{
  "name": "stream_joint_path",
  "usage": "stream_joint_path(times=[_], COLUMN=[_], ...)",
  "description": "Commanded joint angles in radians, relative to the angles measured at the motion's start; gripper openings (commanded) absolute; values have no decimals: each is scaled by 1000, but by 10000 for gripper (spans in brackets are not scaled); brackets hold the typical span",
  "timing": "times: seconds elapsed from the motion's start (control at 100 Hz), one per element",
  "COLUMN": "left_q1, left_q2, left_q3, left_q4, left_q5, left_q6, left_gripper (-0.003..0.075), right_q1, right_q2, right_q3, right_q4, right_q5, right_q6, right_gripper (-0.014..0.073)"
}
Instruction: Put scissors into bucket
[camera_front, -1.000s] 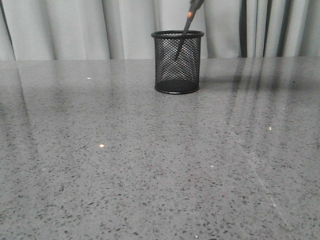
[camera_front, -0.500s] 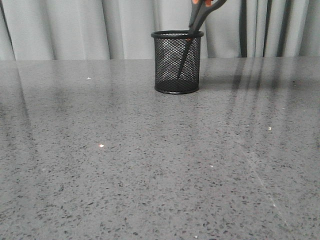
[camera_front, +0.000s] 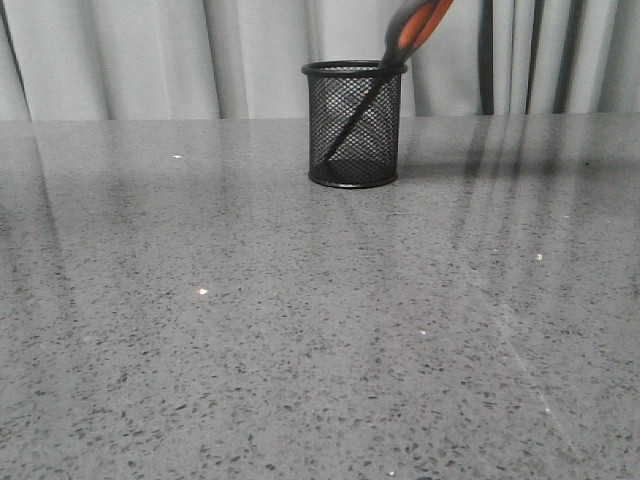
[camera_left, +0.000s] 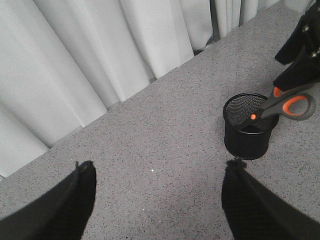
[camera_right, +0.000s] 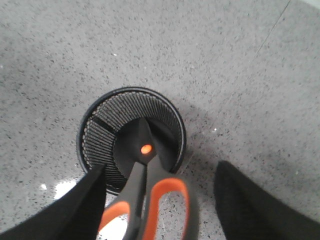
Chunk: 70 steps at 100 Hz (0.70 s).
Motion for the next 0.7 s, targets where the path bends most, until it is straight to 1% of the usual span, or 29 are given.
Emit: stream_joint_path(times=[0.0,0.14,0.19,0.24,0.29,0.33,0.37,0.42,0.45,0.47,0.51,0.56,0.58,0.59,0.61,0.62,0.63,0.69], left_q1=[2,2,2,2,2,2,2,2,2,2,2,2,2,2,2,2,2,2], left_q2=[-27,-27,-27,-27,-27,-27,-27,-27,-27,-27,-27,-27,-27,-27,-27,-30,-30,-40], left_q3=[-31,-31,-31,-31,-31,-31,-31,-31,-31,-31,-31,-31,-31,-29,-26,-25,-23,-5], left_q4=[-35,-35,-35,-35,-35,-35,-35,-35,-35,-35,-35,-33,-33,-33,-33,-33,-33,-32], left_q5=[-58,-54,-52,-51,-49,-49,-49,-49,-49,-46,-38,-20,-18,-14,-13,-13,-13,-19], left_q6=[-7,-5,-1,-1,0,0,0,0,0,0,0,0,0,0,0,0,1,1], left_gripper=[494,494,494,494,493,490,469,421,371,347,265,134,99,64,29,-4,-21,-20], right_q1=[-11,-28,-38,-42,-43,-43,-43,-43,-43,-43,-43,-43,-43,-43,-43,-43,-43,-43], right_q2=[-55,-82,-98,-117,-139,-151,-167,-187,-201,-211,-237,-275,-293,-300,-320,-335,-342,-416], right_q3=[-103,-179,-187,-187,-183,-175,-165,-145,-129,-115,-77,-21,8,18,51,63,87,195], right_q4=[17,15,15,15,15,15,15,15,15,15,19,19,19,19,19,19,19,19], right_q5=[16,62,64,62,62,62,58,38,20,5,-26,-84,-100,-117,-146,-156,-177,-270], right_q6=[8,60,90,102,108,108,108,108,110,110,110,110,110,110,110,110,110,110], right_gripper=[437,433,405,349,267,179,85,-23,-76,-69,-60,-56,-56,-56,-56,-56,-56,-56])
